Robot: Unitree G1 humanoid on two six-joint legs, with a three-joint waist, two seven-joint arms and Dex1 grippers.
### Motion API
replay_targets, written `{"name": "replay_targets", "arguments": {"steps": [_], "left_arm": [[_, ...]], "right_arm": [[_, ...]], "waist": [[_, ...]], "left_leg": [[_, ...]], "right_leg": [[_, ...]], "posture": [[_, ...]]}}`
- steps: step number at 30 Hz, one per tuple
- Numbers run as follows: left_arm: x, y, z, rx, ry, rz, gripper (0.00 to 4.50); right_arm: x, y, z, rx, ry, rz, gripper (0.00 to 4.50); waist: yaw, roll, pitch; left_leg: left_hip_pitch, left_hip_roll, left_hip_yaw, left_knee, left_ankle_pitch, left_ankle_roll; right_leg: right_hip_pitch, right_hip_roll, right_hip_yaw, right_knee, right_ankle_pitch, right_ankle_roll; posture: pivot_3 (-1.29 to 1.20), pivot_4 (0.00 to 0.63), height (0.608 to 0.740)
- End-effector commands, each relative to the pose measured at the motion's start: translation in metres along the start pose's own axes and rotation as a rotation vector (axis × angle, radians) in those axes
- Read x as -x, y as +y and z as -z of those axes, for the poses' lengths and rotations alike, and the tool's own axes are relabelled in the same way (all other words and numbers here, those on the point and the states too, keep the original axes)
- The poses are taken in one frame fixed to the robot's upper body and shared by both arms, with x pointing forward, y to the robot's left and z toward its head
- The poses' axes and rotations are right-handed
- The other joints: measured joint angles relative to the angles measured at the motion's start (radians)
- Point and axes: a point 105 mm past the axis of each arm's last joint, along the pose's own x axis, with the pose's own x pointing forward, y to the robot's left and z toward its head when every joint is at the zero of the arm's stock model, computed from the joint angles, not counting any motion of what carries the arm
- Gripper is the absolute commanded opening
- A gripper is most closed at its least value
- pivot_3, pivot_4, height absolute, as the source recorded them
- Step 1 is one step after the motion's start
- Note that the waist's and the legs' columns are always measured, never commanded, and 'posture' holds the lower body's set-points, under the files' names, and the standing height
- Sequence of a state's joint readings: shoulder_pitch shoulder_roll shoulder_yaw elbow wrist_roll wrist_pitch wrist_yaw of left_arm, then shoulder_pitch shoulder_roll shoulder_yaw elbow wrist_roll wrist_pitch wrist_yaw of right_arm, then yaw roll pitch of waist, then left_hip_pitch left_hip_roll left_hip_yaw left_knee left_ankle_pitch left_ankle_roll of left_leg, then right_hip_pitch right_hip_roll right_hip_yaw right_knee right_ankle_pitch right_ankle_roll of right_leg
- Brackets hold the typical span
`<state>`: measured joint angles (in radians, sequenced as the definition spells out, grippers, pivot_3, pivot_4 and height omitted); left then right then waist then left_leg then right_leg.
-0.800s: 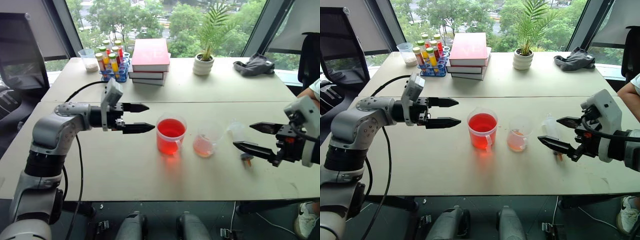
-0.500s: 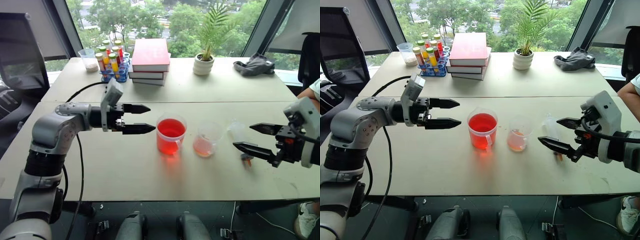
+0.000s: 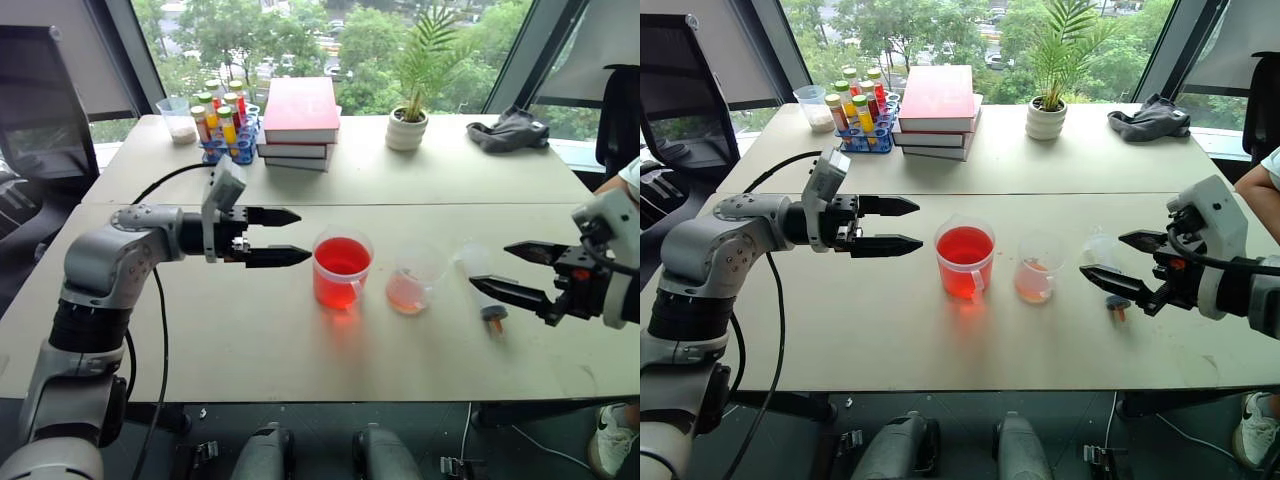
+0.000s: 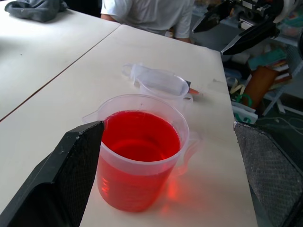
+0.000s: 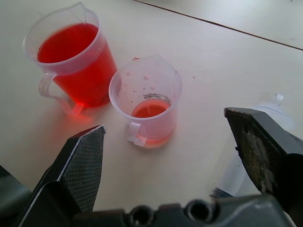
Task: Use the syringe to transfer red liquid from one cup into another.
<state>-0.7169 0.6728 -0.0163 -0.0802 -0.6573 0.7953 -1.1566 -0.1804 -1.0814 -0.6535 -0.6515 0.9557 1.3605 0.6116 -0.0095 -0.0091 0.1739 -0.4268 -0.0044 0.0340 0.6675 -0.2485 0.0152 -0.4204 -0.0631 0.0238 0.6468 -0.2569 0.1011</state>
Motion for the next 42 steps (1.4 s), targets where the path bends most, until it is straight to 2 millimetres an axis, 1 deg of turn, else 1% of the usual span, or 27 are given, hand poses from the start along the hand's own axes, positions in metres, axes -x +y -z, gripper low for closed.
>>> {"name": "replay_targets", "arguments": {"steps": [1, 2, 4, 6, 9, 11, 16, 18, 20, 23, 27, 33, 34, 36, 39, 40, 41, 42], "left_arm": [[0.001, -0.002, -0.013, -0.064, -0.023, 0.001, 4.5], [0.001, -0.002, -0.013, -0.064, -0.024, 0.001, 4.5], [-0.001, -0.001, -0.014, -0.067, -0.029, 0.004, 4.5], [-0.003, -0.001, -0.015, -0.072, -0.032, 0.008, 4.5], [-0.006, 0.0, -0.016, -0.081, -0.039, 0.015, 4.5], [-0.008, 0.001, -0.016, -0.084, -0.042, 0.019, 4.5], [-0.012, 0.002, -0.016, -0.091, -0.051, 0.028, 4.5], [-0.014, 0.002, -0.015, -0.094, -0.052, 0.03, 4.5], [-0.014, 0.0, -0.014, -0.095, -0.056, 0.03, 4.5], [-0.014, -0.001, -0.014, -0.094, -0.061, 0.026, 4.5], [-0.012, -0.001, -0.013, -0.094, -0.063, 0.013, 4.5], [-0.011, -0.002, -0.012, -0.099, -0.066, -0.002, 4.5], [-0.011, -0.002, -0.013, -0.1, -0.067, -0.005, 4.5], [-0.01, -0.002, -0.013, -0.101, -0.069, -0.011, 4.5], [-0.008, -0.001, -0.015, -0.103, -0.073, -0.014, 4.5], [-0.008, -0.001, -0.017, -0.1, -0.082, -0.016, 4.5], [-0.008, 0.0, -0.019, -0.099, -0.09, -0.017, 4.5], [-0.009, 0.0, -0.02, -0.098, -0.096, -0.017, 4.5]], "right_arm": [[0.001, -0.009, -0.008, 0.017, -0.012, 0.06, 4.42], [0.0, -0.013, -0.009, 0.001, -0.008, 0.076, 4.42], [-0.005, -0.026, -0.009, -0.057, 0.015, 0.139, 4.42], [-0.01, -0.04, -0.005, -0.118, 0.091, 0.207, 4.42], [-0.02, -0.048, -0.006, -0.191, 0.138, 0.205, 4.42], [-0.027, -0.058, -0.004, -0.235, 0.175, 0.227, 4.42], [-0.047, -0.076, 0.015, -0.328, 0.331, 0.262, 4.42], [-0.054, -0.083, 0.022, -0.362, 0.372, 0.274, 4.42], [-0.067, -0.091, 0.035, -0.402, 0.424, 0.276, 4.42], [-0.083, -0.096, 0.045, -0.426, 0.47, 0.257, 4.42], [-0.1, -0.099, 0.05, -0.401, 0.513, 0.227, 4.42], [-0.114, -0.098, 0.061, -0.357, 0.577, 0.192, 4.42], [-0.115, -0.097, 0.063, -0.352, 0.587, 0.183, 4.19], [-0.118, -0.094, 0.064, -0.346, 0.601, 0.165, 3.55], [-0.121, -0.091, 0.061, -0.335, 0.609, 0.145, 2.0], [-0.121, -0.091, 0.06, -0.333, 0.608, 0.145, 1.58], [-0.12, -0.091, 0.059, -0.334, 0.604, 0.145, 1.4], [-0.12, -0.091, 0.058, -0.335, 0.602, 0.145, 1.4]], "waist": [[-0.001, 0.0, 0.0], [-0.001, 0.0, 0.0], [-0.001, 0.0, 0.0], [-0.003, 0.0, 0.0], [-0.002, 0.0, 0.0], [-0.003, 0.0, 0.0], [-0.002, 0.0, 0.0], [-0.003, 0.0, 0.0], [-0.003, 0.0, 0.0], [-0.004, 0.0, 0.0], [-0.005, 0.001, 0.0], [-0.003, 0.0, 0.0], [-0.004, 0.0, 0.0], [-0.004, 0.0, 0.0], [-0.004, 0.0, 0.0], [-0.005, 0.0, 0.0], [-0.006, 0.0, 0.0], [-0.005, 0.0, 0.0]], "left_leg": [[0.0, 0.0, 0.0, 0.0, 0.0, 0.0], [0.0, 0.0, 0.0, 0.0, 0.0, 0.0], [0.0, 0.0, 0.0, 0.0, 0.0, 0.0], [0.0, 0.0, 0.001, 0.0, 0.0, 0.0], [-0.001, 0.0, 0.001, -0.001, 0.0, 0.0], [-0.001, 0.0, 0.001, -0.001, 0.0, 0.0], [-0.002, 0.0, 0.002, -0.002, 0.0, 0.0], [-0.003, 0.0, 0.002, -0.002, 0.0, 0.0], [-0.003, 0.0, 0.002, -0.002, 0.0, 0.0], [-0.002, 0.0, 0.003, -0.002, 0.0, 0.0], [-0.003, 0.0, 0.003, -0.002, 0.0, 0.0], [-0.003, 0.0, 0.003, -0.002, 0.0, 0.0], [-0.003, 0.0, 0.003, -0.002, 0.0, 0.0], [-0.003, 0.0, 0.003, -0.002, 0.0, 0.0], [-0.002, 0.0, 0.003, -0.002, 0.0, 0.0], [-0.002, 0.0, 0.003, -0.002, 0.0, 0.0], [-0.002, 0.0, 0.003, -0.002, 0.0, 0.0], [-0.002, 0.0, 0.003, -0.002, 0.0, 0.0]], "right_leg": [[0.0, 0.0, 0.0, 0.0, 0.0, 0.0], [0.0, 0.0, 0.0, 0.0, 0.0, 0.0], [0.0, 0.0, 0.0, 0.0, 0.0, 0.0], [-0.001, -0.001, 0.001, 0.0, -0.001, -0.003], [-0.002, -0.001, 0.002, 0.0, -0.002, -0.004], [-0.003, -0.001, 0.002, 0.0, -0.002, -0.004], [-0.004, -0.002, 0.002, -0.001, -0.002, -0.004], [-0.004, -0.001, 0.002, -0.001, -0.001, -0.002], [-0.004, -0.001, 0.002, -0.001, -0.001, -0.002], [-0.004, 0.0, 0.001, -0.001, 0.0, -0.001], [-0.005, 0.001, 0.001, -0.001, 0.0, -0.001], [-0.005, 0.002, 0.001, 0.0, 0.0, -0.001], [-0.005, 0.002, 0.001, 0.0, 0.0, -0.001], [-0.005, 0.002, 0.001, 0.0, 0.0, -0.001], [-0.005, 0.002, 0.001, 0.0, 0.0, -0.001], [-0.005, 0.002, 0.001, 0.0, 0.0, -0.001], [-0.005, 0.002, 0.001, 0.0, 0.0, -0.001], [-0.005, 0.002, 0.001, 0.001, 0.0, -0.001]], "posture": [[0.0, 0.15, 0.74], [0.0, 0.15, 0.74], [0.0, 0.15, 0.74], [0.0, 0.15, 0.74], [0.0, 0.15, 0.74], [0.0, 0.15, 0.74], [0.0, 0.15, 0.74], [0.0, 0.15, 0.74], [0.0, 0.15, 0.74], [0.0, 0.15, 0.74], [0.0, 0.15, 0.74], [0.0, 0.15, 0.74], [0.0, 0.15, 0.74], [0.0, 0.15, 0.74], [0.0, 0.15, 0.74], [0.0, 0.15, 0.74], [0.0, 0.15, 0.74], [0.0, 0.15, 0.74]]}}
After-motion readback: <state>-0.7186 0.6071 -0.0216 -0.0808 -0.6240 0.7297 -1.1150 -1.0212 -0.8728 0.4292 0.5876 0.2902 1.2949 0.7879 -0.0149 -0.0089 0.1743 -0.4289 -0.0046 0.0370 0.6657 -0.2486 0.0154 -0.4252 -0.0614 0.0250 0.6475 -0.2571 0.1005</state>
